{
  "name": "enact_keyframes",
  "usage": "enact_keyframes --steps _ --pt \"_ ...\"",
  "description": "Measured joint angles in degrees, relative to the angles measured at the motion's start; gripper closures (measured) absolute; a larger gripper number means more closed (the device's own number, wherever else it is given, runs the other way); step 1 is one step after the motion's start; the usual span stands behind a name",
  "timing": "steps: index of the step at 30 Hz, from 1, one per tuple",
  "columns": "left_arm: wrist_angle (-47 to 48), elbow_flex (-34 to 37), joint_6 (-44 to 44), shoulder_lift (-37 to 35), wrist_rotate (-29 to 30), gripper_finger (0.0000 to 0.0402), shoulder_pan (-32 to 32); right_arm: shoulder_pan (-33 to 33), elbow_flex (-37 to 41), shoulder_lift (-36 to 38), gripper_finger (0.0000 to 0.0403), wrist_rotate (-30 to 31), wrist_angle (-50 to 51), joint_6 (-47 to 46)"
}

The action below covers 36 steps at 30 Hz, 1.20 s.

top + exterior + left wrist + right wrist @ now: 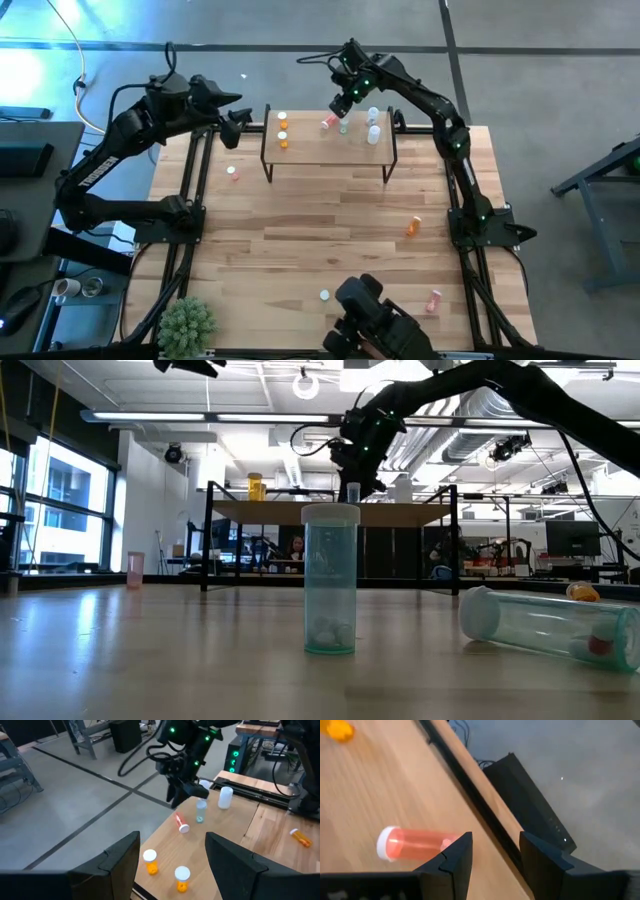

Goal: Pick and place medicine bottles onto shelf by color
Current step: Adjust the pill bottles on the shelf

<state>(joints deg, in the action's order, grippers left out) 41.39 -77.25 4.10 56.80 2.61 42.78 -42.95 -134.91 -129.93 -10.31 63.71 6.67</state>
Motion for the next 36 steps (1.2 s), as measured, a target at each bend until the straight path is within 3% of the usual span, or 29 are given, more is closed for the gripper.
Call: enact_keyframes --steps 15,36 --pt "0.02 0.0 0.09 0.04 -0.02 0.0188 0.0 0.23 0.0 -0.69 0.0249 0.93 1.42 1.3" --pt "1.0 0.0 -0.03 0.04 0.22 0.0188 0.0 2.04 0.0 -0.69 0.0249 -5.81 2.09 8.82"
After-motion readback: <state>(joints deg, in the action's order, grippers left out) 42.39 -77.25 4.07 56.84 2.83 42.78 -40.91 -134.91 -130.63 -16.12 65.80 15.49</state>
